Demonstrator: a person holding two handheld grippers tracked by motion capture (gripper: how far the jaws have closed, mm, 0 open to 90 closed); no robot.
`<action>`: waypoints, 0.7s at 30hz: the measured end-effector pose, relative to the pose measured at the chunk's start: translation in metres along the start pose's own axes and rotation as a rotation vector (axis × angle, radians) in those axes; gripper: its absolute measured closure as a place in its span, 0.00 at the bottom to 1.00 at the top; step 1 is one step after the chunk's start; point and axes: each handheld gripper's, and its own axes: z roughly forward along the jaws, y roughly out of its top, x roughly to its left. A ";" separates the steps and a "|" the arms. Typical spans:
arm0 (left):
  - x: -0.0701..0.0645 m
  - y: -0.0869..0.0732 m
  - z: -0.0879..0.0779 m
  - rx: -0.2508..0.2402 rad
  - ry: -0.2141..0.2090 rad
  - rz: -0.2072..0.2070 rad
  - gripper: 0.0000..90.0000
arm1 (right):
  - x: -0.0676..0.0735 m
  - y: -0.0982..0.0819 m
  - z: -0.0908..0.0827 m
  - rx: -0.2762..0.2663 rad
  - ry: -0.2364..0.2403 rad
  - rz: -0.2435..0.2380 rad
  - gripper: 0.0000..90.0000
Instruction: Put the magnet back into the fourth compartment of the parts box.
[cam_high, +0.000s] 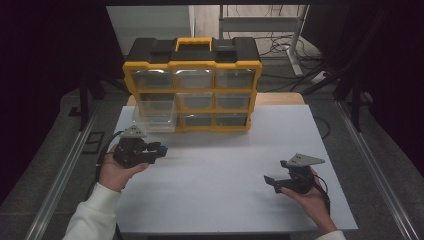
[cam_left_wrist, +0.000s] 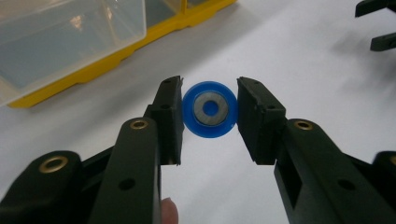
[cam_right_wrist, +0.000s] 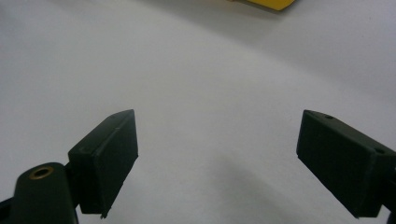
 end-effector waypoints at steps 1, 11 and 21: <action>0.000 0.001 0.000 0.002 0.003 0.003 0.69 | 0.000 0.000 0.000 -0.001 0.000 0.001 0.14; 0.000 0.019 -0.012 -0.020 0.027 0.031 0.69 | 0.000 0.000 0.000 0.001 -0.001 -0.003 0.14; 0.002 0.033 -0.018 -0.033 0.041 0.040 0.69 | 0.000 0.000 0.000 0.002 -0.002 0.001 0.14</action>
